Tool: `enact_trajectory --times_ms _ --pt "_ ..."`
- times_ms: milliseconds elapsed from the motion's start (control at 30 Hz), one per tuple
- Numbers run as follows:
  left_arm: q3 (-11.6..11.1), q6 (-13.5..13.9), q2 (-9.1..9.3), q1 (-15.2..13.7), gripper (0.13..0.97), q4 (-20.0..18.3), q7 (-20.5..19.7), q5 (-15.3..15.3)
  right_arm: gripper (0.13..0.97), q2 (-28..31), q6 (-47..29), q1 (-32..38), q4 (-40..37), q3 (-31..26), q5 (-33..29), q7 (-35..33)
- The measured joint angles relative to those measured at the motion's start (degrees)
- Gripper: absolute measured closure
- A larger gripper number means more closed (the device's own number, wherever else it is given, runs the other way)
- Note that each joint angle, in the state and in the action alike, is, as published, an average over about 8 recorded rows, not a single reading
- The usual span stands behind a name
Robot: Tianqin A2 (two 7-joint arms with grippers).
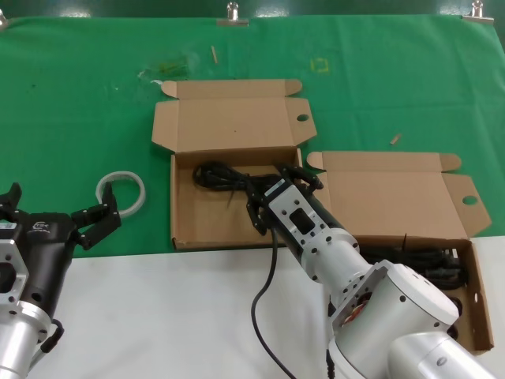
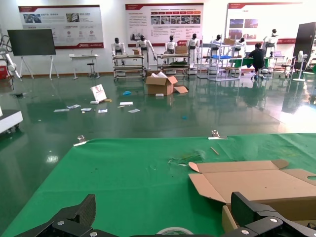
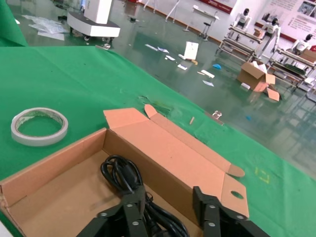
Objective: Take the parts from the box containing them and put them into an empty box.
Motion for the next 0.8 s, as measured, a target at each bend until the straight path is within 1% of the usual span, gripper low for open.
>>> enact_trajectory --times_ms 67,200,333,467,600,733,767,800 --pt "0.00 0.00 0.00 0.00 0.132 0.00 0.00 0.00 0.771 0.00 0.21 -0.46 0.37 0.46 0.00 -0.26" --pt "0.00 0.00 0.00 0.00 0.132 0.00 0.00 0.00 0.688 0.00 1.01 -1.89 1.73 2.03 0.00 -1.17" --pt "0.00 0.00 0.00 0.00 0.132 0.00 0.00 0.00 0.605 -0.01 2.81 -4.90 5.15 5.81 0.00 -2.92" --pt "0.00 0.00 0.00 0.00 0.132 0.00 0.00 0.00 0.605 -0.01 5.24 -9.38 10.34 11.23 0.00 -4.86" --pt "0.00 0.00 0.00 0.00 0.132 0.00 0.00 0.00 0.500 -0.01 6.97 -13.18 14.64 15.34 0.00 -5.87" --pt "0.00 0.00 0.00 0.00 0.132 0.00 0.00 -0.01 0.395 -0.01 7.46 -15.12 16.69 17.26 -0.33 -5.64" --pt "0.00 0.00 0.00 0.00 0.132 0.00 0.00 -0.01 0.395 -0.01 7.39 -15.38 16.91 17.53 -0.57 -5.33" --pt "0.00 0.00 0.00 0.00 0.132 0.00 0.00 -0.01 0.376 -0.01 7.26 -15.54 17.02 17.73 -0.88 -4.93"
